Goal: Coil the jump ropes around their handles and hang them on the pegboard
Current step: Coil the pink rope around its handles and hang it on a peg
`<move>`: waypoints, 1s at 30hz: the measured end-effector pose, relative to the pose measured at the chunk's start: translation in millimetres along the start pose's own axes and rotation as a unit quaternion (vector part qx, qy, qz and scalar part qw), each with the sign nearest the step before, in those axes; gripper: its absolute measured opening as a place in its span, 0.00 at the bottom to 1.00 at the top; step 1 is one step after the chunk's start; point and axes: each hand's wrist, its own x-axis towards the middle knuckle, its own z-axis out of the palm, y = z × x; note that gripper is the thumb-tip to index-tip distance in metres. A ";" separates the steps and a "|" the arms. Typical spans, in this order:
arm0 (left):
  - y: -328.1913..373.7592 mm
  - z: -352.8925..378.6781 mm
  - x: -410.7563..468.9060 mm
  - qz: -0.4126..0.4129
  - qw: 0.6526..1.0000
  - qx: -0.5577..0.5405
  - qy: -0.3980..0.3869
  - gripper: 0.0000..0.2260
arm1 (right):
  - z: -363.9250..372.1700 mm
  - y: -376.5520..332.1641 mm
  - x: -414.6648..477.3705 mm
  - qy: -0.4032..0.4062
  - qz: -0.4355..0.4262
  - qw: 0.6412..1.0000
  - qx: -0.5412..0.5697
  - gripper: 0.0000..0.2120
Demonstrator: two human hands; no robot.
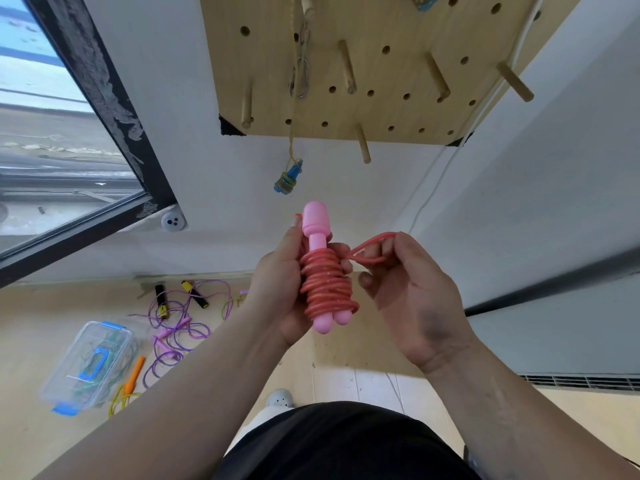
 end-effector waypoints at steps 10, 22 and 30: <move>-16.7 -3.5 -0.3 0.070 0.968 0.235 0.044 0.18 | -12.7 -22.0 11.5 -0.200 -0.280 0.676 -0.652 0.09; -2.8 -13.9 -11.6 0.214 0.820 0.526 -0.075 0.20 | -8.5 -37.2 5.4 -0.143 -0.247 0.772 -0.568 0.05; -16.0 -12.6 -7.4 0.221 0.873 0.433 -0.039 0.22 | -15.4 -27.3 -5.8 -0.108 -0.156 0.882 -0.432 0.03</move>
